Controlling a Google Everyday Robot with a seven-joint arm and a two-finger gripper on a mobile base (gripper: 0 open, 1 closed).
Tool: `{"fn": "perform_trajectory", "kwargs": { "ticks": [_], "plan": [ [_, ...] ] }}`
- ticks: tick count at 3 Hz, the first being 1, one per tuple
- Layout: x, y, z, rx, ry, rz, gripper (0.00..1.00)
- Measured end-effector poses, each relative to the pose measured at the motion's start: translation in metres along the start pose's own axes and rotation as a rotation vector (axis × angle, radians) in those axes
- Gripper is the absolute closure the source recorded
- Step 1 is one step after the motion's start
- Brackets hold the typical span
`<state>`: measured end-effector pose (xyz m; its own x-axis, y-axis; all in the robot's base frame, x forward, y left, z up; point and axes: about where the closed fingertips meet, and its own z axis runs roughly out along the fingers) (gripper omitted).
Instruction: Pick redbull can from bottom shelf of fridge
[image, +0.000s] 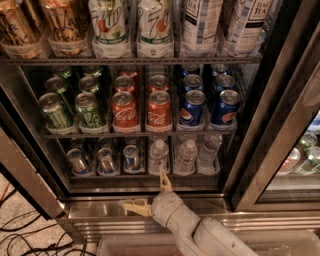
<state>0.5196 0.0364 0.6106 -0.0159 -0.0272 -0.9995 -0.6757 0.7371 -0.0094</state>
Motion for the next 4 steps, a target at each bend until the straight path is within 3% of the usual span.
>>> {"fn": "perform_trajectory", "kwargs": {
  "ticks": [1,3,4],
  "plan": [
    [0.0008,-0.0009,0.0001,0.004,0.004,0.0,0.0],
    [0.0007,-0.0009,0.0001,0.003,0.004,0.0,0.37],
    [0.0007,-0.0009,0.0001,0.003,0.004,0.0,0.34]
  ]
}}
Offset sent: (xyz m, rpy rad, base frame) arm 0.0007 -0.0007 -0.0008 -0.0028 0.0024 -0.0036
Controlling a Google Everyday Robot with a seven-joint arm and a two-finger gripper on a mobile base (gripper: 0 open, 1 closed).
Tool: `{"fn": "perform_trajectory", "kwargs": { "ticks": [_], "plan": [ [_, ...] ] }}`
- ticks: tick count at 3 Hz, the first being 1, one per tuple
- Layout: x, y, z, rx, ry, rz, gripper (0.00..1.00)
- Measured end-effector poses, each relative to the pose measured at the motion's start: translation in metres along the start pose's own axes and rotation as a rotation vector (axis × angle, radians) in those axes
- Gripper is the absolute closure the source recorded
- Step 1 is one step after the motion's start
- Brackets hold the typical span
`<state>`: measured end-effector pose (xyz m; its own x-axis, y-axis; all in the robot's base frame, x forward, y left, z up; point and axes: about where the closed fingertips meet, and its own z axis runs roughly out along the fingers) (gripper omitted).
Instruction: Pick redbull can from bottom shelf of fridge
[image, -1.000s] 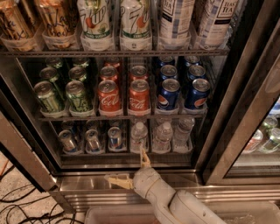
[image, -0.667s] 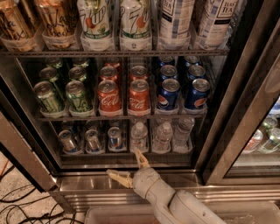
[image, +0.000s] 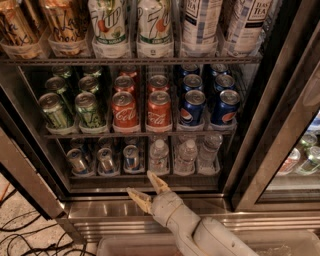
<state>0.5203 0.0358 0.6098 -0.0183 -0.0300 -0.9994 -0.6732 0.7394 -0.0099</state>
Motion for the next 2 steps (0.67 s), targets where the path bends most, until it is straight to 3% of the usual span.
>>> {"fn": "perform_trajectory", "kwargs": {
  "ticks": [1,2],
  "plan": [
    [0.0,0.0,0.0,0.0,0.0,0.0,0.33],
    [0.0,-0.0001,0.0002,0.001,0.0,-0.001,0.39]
  ]
}}
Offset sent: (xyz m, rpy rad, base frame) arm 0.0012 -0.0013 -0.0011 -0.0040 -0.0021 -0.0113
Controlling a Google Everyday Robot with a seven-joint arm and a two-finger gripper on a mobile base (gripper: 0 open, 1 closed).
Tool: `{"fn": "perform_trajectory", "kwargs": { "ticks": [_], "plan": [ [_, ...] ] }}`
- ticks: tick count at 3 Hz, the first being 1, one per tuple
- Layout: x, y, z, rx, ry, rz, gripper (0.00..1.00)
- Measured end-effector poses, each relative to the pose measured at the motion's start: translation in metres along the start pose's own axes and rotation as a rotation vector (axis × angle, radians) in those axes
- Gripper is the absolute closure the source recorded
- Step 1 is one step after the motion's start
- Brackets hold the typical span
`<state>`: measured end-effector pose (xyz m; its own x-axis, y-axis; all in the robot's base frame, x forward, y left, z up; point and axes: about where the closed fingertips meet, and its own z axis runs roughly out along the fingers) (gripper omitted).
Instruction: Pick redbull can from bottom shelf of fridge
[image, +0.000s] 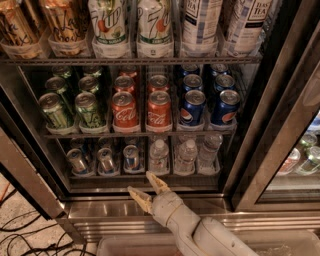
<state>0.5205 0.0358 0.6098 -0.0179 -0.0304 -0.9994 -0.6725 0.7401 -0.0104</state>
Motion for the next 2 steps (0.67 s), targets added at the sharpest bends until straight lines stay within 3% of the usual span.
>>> {"fn": "perform_trajectory", "kwargs": {
  "ticks": [1,2],
  "plan": [
    [-0.001,-0.003,0.002,0.004,0.001,-0.004,0.27],
    [-0.008,-0.015,0.007,0.014,-0.002,-0.01,0.26]
  ]
}}
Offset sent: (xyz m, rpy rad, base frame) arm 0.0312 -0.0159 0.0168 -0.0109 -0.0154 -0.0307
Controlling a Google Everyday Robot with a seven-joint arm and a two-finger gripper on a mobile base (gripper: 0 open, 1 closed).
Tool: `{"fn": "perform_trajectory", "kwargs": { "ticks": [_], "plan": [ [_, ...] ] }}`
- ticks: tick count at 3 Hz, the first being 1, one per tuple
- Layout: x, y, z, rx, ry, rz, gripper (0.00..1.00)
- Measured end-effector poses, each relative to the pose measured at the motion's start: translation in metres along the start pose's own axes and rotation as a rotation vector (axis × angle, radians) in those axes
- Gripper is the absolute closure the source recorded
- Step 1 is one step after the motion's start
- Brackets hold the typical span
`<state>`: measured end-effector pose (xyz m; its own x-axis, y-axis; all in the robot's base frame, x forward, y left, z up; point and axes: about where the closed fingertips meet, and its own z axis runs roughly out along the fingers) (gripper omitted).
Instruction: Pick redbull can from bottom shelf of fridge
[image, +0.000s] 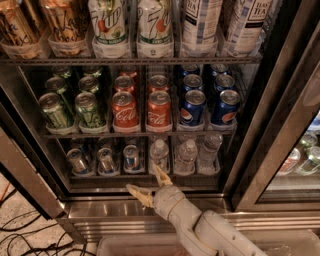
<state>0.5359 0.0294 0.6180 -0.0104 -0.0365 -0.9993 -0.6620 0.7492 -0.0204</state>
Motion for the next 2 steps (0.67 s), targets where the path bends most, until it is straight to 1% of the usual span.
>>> {"fn": "perform_trajectory", "kwargs": {
  "ticks": [1,2],
  "plan": [
    [-0.0055,-0.0123,0.009,0.001,0.001,-0.009,0.28],
    [-0.007,-0.0161,0.0182,-0.015,0.004,-0.013,0.29]
  ]
}}
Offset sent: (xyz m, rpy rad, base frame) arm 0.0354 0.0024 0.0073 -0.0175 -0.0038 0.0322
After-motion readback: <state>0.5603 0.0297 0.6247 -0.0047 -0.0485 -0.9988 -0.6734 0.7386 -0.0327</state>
